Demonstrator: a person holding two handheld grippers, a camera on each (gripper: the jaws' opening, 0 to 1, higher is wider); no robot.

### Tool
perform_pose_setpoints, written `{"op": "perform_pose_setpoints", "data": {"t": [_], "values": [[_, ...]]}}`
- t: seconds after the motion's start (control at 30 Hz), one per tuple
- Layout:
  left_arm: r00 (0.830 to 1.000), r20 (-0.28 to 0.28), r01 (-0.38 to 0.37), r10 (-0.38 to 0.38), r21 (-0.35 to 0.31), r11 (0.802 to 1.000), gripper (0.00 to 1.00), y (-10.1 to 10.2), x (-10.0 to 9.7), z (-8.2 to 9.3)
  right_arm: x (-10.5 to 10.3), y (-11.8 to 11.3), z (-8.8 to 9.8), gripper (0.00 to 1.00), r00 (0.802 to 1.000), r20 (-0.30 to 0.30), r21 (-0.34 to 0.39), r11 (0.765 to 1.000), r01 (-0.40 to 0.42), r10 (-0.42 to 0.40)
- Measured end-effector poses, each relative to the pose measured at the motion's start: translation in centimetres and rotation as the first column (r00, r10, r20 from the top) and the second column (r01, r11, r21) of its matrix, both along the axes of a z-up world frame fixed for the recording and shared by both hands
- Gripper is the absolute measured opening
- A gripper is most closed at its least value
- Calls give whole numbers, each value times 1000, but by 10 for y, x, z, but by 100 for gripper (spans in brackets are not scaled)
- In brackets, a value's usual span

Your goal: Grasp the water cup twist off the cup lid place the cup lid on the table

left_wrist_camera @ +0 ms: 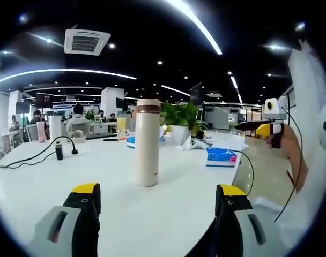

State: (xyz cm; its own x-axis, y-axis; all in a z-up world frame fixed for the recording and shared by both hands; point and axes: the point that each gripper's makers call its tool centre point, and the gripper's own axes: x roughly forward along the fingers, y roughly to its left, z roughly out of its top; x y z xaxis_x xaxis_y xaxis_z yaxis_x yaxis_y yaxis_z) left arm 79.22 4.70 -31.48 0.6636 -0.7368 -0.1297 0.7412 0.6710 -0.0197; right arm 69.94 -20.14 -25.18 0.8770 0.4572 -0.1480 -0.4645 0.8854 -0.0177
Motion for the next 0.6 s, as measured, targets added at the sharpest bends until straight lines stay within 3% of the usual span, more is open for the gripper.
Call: {"op": "perform_pose_setpoints", "data": {"t": [0.6], "values": [[1000,1,-2,2,-41,999,89,2,9,-2,3,3,4,72,1000,2,27,1000,-7,7]]}}
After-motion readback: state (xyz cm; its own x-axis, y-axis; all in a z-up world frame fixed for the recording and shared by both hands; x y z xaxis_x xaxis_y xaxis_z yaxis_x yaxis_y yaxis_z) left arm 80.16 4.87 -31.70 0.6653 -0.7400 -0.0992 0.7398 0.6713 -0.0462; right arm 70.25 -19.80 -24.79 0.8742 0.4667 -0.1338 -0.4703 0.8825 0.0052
